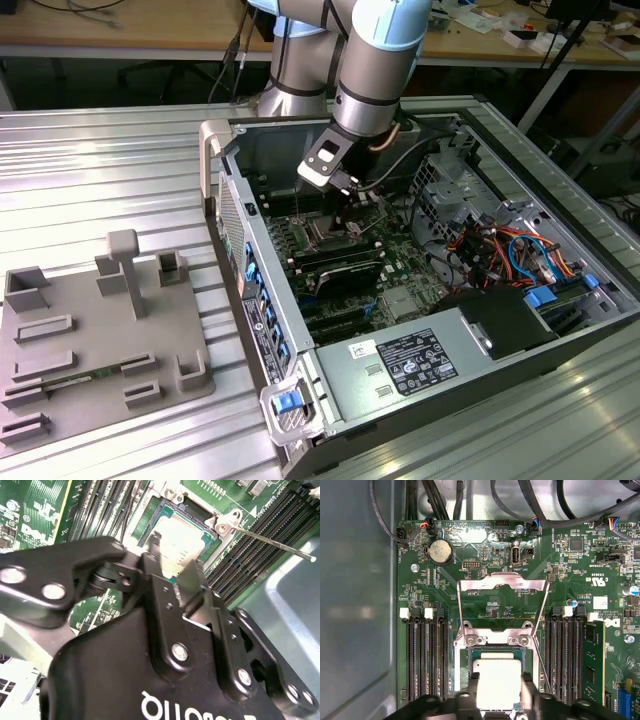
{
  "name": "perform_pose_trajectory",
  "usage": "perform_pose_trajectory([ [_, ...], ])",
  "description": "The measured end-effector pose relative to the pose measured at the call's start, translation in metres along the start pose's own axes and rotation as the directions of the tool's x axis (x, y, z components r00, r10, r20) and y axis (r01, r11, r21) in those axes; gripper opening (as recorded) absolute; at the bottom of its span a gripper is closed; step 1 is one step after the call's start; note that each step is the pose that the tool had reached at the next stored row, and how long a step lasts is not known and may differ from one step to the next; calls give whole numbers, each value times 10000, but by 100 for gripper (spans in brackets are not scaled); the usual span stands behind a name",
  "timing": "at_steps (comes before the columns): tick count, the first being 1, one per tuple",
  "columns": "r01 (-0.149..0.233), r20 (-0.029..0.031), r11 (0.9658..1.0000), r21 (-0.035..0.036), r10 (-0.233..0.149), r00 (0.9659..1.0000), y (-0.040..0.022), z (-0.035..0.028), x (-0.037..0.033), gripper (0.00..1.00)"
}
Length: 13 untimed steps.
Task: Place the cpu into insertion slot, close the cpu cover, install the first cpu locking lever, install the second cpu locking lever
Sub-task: 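Place the cpu into insertion slot, then close the cpu cover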
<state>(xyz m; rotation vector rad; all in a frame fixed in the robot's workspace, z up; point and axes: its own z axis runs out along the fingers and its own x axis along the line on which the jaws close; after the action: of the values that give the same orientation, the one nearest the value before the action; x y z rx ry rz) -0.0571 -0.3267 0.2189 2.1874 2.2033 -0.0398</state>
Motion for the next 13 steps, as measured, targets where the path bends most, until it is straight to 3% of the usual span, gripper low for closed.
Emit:
perform_pose_trajectory([
  [3, 6, 2, 10000, 1, -6, 10000, 0, -1, 0, 28],
  [4, 6, 3, 10000, 2, -6, 10000, -2, -2, 0, 28],
  [5, 16, 3, 10000, 2, -16, 10000, -2, -7, 0, 16],
  [6, 31, 6, 10000, 1, -31, 10000, -4, -17, 0, 11],
  [13, 50, 5, 10000, -1, -50, 10000, -4, -19, 1, 11],
])
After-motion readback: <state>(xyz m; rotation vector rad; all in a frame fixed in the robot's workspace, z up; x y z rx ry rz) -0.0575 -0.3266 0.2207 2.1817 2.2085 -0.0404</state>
